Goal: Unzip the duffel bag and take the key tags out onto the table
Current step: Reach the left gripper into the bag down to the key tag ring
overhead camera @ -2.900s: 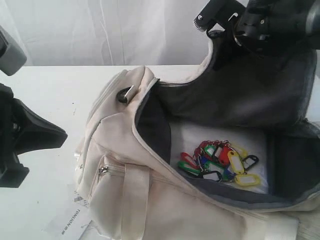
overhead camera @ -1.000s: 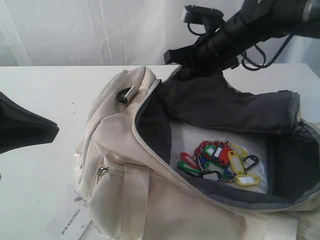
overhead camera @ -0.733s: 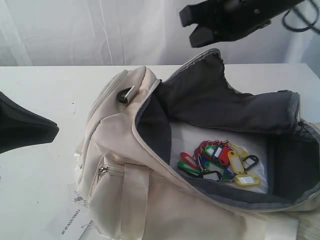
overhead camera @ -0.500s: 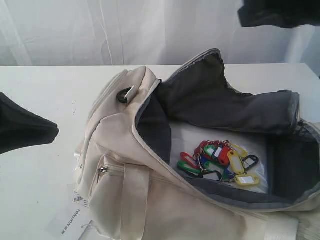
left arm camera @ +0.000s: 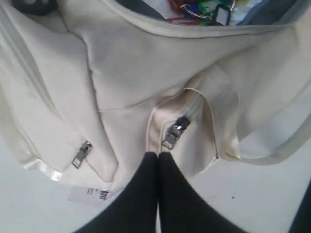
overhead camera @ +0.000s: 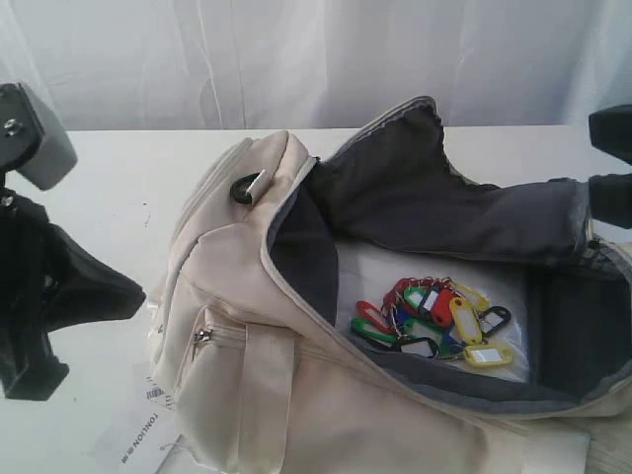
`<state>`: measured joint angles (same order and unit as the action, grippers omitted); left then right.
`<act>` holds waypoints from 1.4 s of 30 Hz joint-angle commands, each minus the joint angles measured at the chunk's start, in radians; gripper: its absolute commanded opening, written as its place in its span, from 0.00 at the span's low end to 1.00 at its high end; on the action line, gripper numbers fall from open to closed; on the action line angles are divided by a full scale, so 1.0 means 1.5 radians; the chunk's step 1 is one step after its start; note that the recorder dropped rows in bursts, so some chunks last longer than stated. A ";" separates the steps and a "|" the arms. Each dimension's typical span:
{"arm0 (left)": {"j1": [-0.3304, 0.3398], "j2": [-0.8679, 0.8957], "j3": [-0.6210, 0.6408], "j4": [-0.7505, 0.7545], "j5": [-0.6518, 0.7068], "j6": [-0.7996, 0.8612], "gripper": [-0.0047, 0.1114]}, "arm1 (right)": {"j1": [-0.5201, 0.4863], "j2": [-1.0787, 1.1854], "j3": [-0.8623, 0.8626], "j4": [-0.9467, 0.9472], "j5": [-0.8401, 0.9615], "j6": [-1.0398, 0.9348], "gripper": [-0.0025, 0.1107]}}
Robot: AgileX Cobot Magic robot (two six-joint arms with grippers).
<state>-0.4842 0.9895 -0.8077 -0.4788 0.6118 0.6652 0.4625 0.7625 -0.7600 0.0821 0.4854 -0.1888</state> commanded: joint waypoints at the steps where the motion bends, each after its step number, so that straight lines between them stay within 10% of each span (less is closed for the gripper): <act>1: 0.002 0.071 -0.125 -0.036 0.110 -0.044 0.04 | -0.003 -0.018 0.011 -0.030 -0.047 0.062 0.02; 19: -0.184 0.658 -0.747 0.171 0.233 -0.374 0.04 | -0.003 -0.102 0.009 -0.382 0.020 0.417 0.02; 22: -0.184 0.715 -0.783 0.164 0.247 -0.393 0.06 | -0.003 -0.102 0.009 -0.382 0.020 0.427 0.02; 28: -0.184 0.787 -0.788 0.049 0.269 -0.336 0.57 | -0.003 -0.103 0.009 -0.382 0.020 0.427 0.02; 42: -0.184 0.791 -0.788 -0.010 0.295 -0.266 0.57 | -0.003 -0.108 0.010 -0.379 0.020 0.431 0.02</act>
<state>-0.7528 2.1779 -1.9858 -0.4576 1.0123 0.2449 0.4625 0.6060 -0.7448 -0.4786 0.5194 0.4522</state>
